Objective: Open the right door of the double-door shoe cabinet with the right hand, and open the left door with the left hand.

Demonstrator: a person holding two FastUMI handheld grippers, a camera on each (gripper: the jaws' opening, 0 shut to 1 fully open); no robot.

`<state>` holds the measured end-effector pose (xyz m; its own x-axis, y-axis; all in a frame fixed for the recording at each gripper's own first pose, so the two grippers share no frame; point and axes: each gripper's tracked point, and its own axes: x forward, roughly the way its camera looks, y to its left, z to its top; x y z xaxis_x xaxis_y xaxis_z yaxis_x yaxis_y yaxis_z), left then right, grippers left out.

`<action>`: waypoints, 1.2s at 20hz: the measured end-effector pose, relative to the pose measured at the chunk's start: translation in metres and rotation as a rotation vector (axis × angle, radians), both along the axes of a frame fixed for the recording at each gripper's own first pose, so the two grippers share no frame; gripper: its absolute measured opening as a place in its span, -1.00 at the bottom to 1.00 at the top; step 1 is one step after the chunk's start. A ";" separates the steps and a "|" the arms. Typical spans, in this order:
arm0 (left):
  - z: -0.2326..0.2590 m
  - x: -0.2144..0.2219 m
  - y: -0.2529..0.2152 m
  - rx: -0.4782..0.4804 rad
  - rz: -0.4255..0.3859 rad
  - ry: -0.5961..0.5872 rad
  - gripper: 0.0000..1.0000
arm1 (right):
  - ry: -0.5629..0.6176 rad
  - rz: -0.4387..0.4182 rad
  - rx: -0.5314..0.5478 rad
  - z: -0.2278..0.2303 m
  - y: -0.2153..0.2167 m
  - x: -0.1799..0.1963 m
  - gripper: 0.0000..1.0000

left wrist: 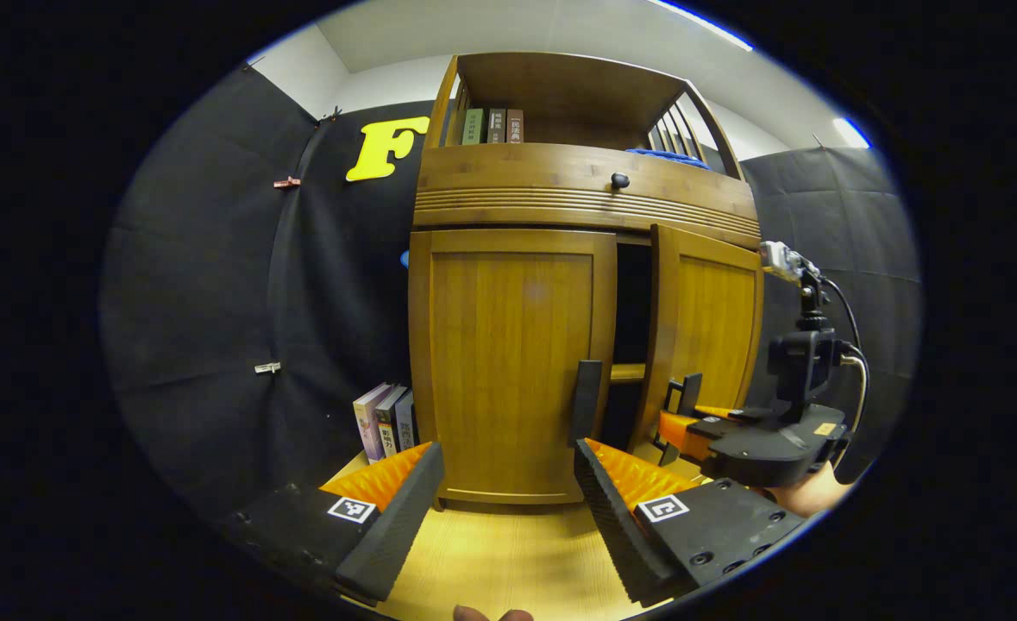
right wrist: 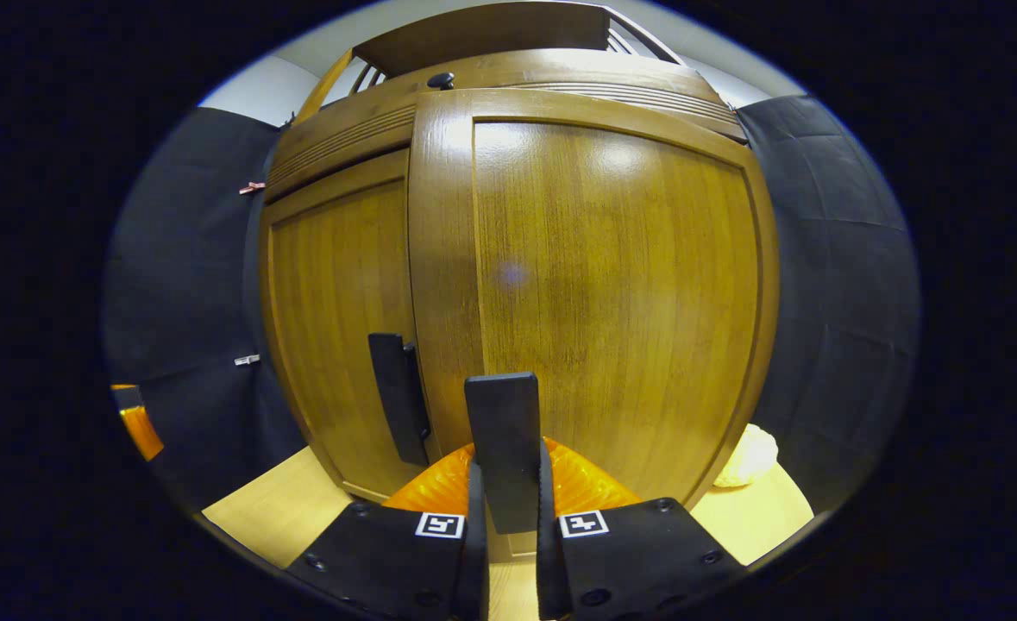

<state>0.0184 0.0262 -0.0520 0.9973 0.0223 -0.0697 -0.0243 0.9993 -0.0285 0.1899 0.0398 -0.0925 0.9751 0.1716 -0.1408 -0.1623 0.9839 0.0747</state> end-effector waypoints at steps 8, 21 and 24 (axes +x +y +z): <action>0.000 -0.009 -0.045 -0.016 -0.035 -0.003 0.89 | 0.013 -0.008 0.003 0.005 -0.004 -0.005 -0.50; 0.004 0.011 -0.116 0.003 -0.046 0.005 0.89 | 0.027 -0.093 -0.024 0.039 -0.010 0.014 -0.53; 0.007 0.018 -0.129 0.008 -0.055 0.002 0.89 | 0.031 -0.086 -0.003 0.040 -0.018 0.014 -0.54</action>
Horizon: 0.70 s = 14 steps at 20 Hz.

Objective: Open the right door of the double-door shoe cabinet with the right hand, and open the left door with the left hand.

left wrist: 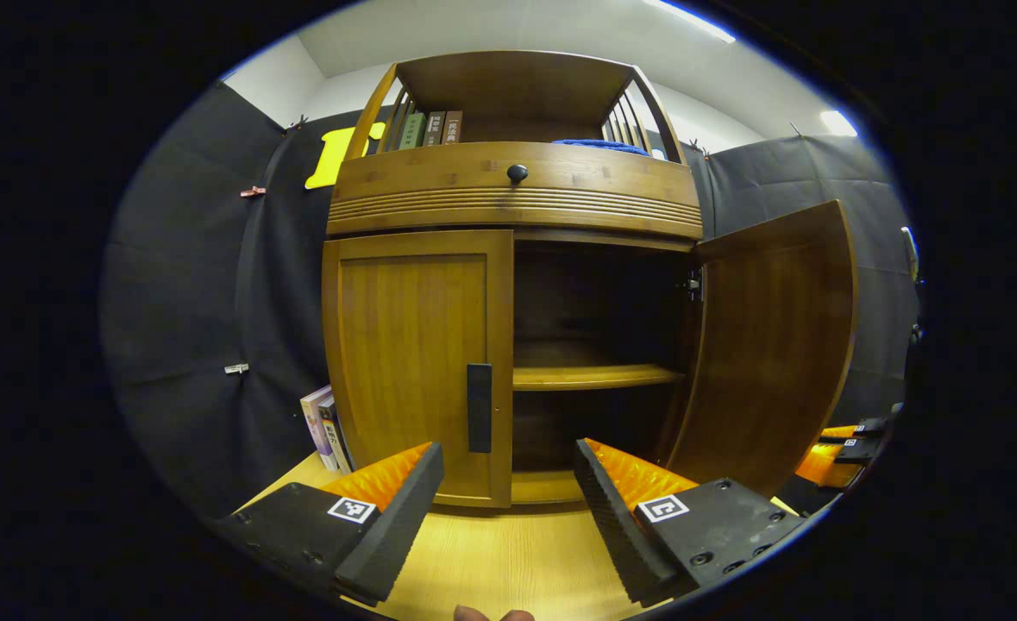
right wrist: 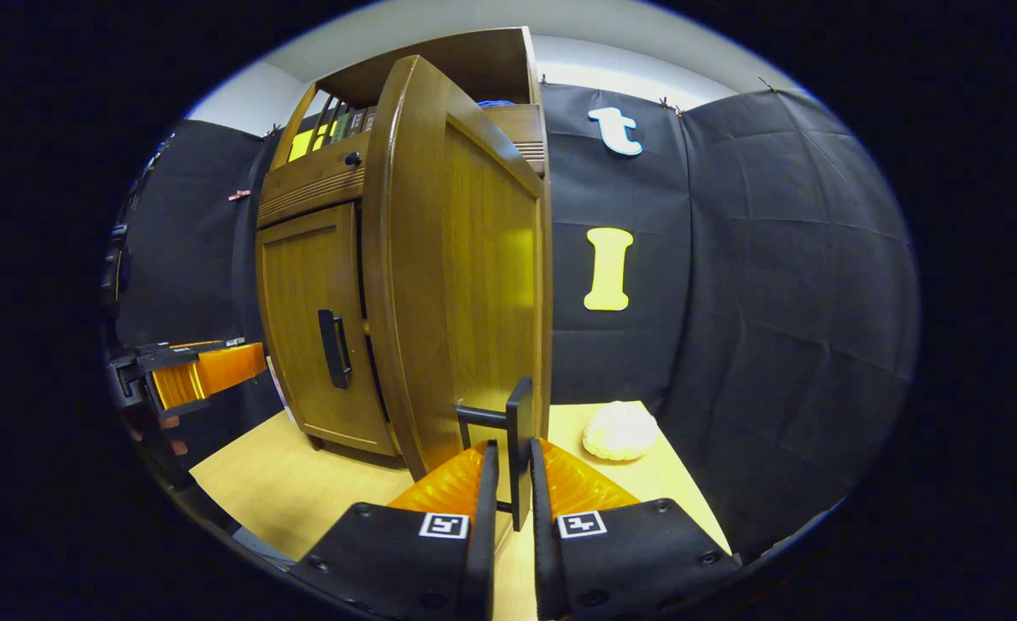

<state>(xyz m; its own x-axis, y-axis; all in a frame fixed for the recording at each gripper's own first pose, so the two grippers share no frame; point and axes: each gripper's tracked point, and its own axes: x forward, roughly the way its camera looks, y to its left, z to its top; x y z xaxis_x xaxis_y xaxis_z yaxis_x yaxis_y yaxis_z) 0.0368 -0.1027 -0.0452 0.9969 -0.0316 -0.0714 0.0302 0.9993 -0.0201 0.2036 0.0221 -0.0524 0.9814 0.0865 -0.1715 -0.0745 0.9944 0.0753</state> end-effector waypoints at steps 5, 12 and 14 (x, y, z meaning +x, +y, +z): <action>0.006 0.016 -0.020 0.018 -0.032 -0.020 0.87 | -0.011 0.003 -0.019 0.002 -0.008 -0.001 -0.64; 0.015 0.041 -0.030 0.061 -0.033 -0.046 0.87 | -0.033 -0.067 0.020 0.005 -0.027 0.005 -0.65; 0.014 0.046 -0.032 0.065 -0.035 -0.042 0.87 | -0.032 -0.067 0.037 0.006 -0.022 0.004 -0.64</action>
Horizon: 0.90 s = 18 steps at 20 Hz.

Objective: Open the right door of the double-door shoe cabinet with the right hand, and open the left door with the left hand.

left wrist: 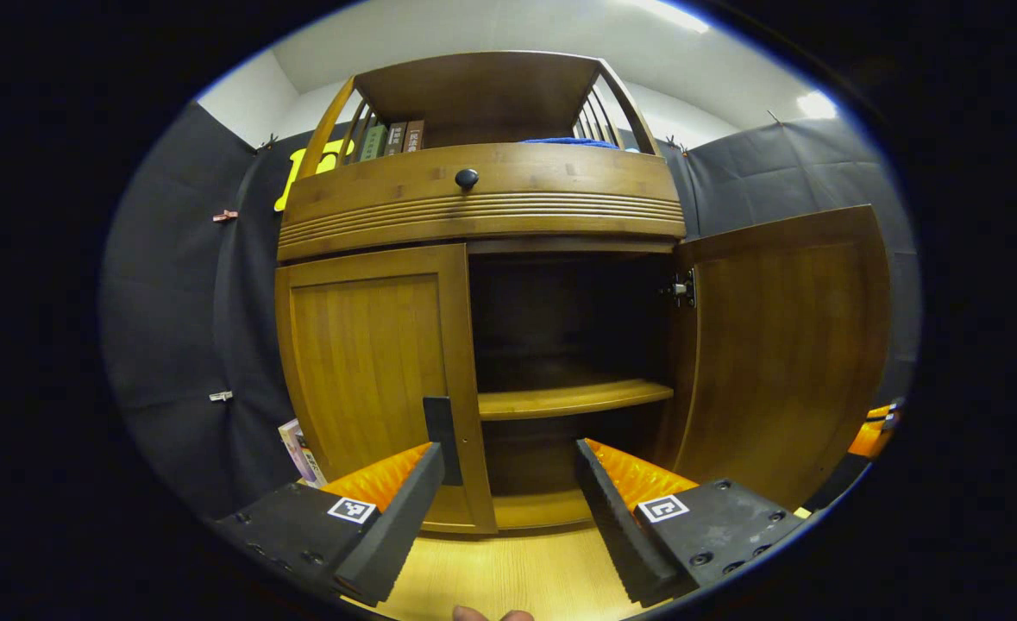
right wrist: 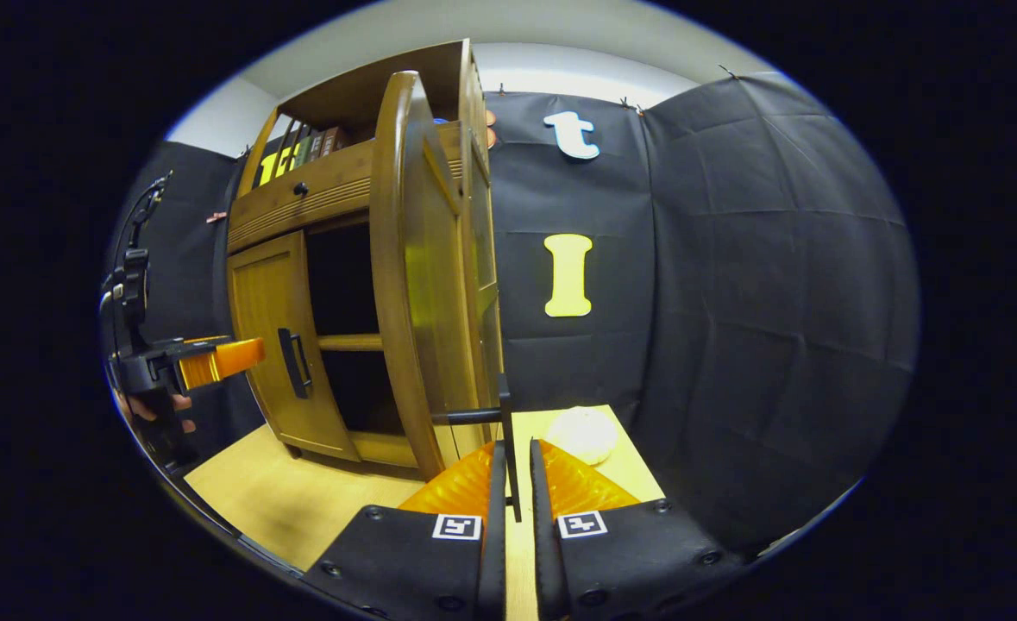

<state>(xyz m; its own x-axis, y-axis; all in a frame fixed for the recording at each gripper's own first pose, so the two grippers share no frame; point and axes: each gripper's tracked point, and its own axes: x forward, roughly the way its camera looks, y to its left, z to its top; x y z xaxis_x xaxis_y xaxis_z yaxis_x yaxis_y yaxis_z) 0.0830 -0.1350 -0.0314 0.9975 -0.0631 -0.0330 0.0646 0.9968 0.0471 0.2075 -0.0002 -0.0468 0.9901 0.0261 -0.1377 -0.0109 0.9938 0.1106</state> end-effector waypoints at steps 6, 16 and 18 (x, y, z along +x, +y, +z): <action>-0.007 -0.004 0.004 -0.025 -0.006 0.017 0.89 | -0.038 -0.053 -0.152 0.007 -0.026 -0.001 -0.58; -0.026 0.027 0.033 0.011 0.040 0.021 0.89 | -0.134 -0.228 -0.132 0.029 -0.049 -0.006 0.90; -0.034 0.035 0.046 0.018 0.072 0.026 0.89 | -0.131 -0.236 -0.133 0.029 -0.051 -0.006 0.90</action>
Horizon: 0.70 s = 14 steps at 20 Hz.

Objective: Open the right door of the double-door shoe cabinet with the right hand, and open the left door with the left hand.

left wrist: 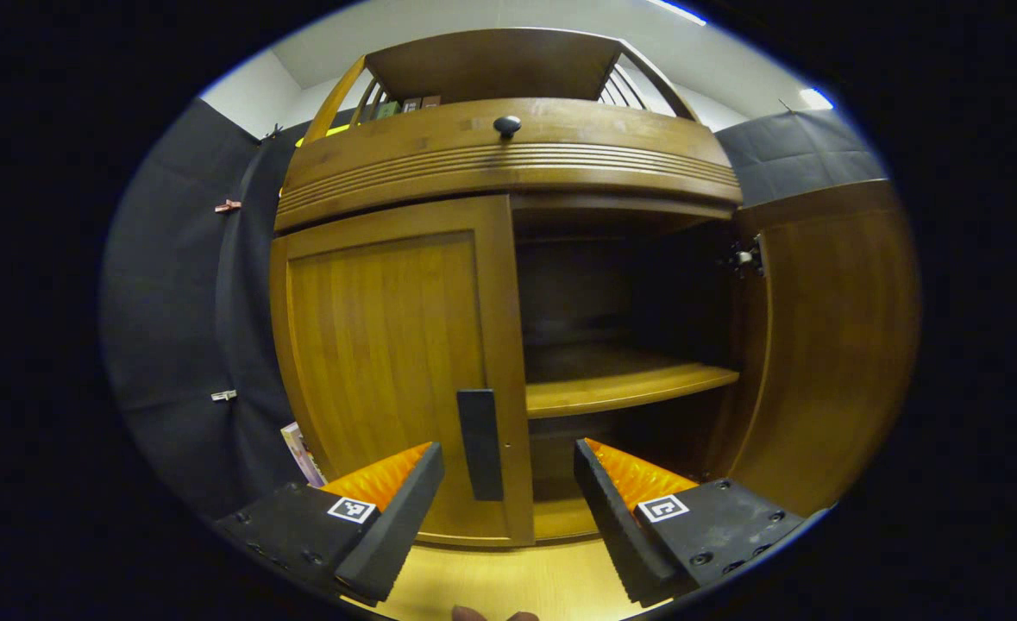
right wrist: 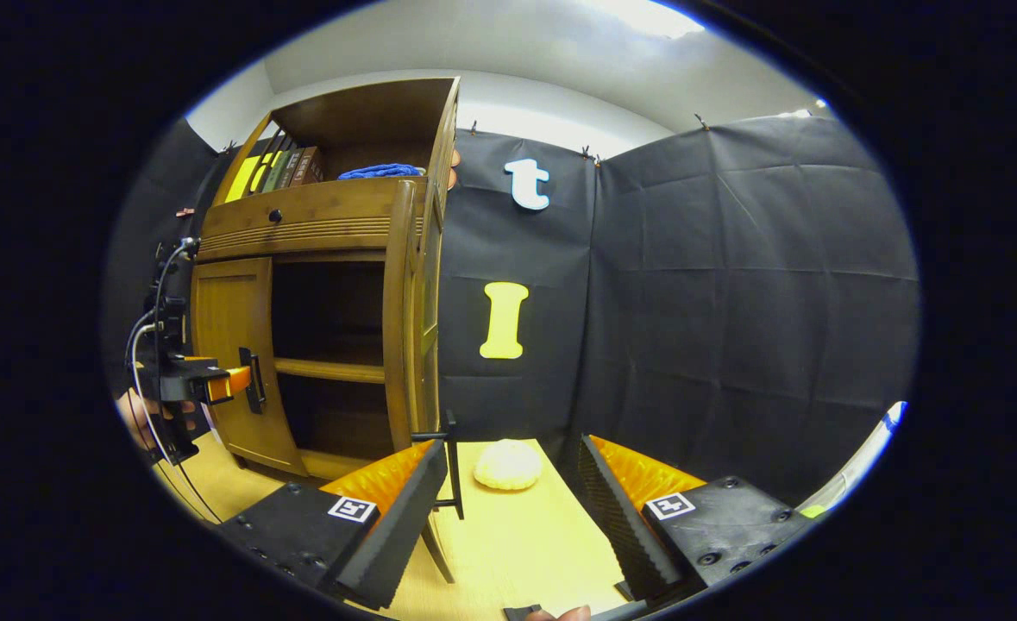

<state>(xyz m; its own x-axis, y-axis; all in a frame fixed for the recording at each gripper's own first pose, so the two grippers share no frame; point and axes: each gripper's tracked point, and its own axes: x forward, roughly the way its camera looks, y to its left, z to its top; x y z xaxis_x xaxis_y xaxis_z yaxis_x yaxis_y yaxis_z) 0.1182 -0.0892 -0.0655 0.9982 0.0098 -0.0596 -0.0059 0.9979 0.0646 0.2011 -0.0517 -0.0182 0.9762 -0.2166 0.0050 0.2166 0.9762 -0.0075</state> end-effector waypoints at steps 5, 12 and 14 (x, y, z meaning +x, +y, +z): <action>-0.011 0.030 0.014 0.018 0.003 0.006 0.84 | 0.003 -0.030 -0.017 0.001 -0.002 -0.007 0.95; -0.013 0.060 0.009 0.046 -0.015 -0.004 0.00 | 0.011 -0.090 -0.011 0.002 -0.007 -0.014 0.95; -0.014 0.059 0.009 0.022 -0.006 0.006 -0.22 | 0.005 -0.104 -0.010 0.004 -0.007 -0.017 0.94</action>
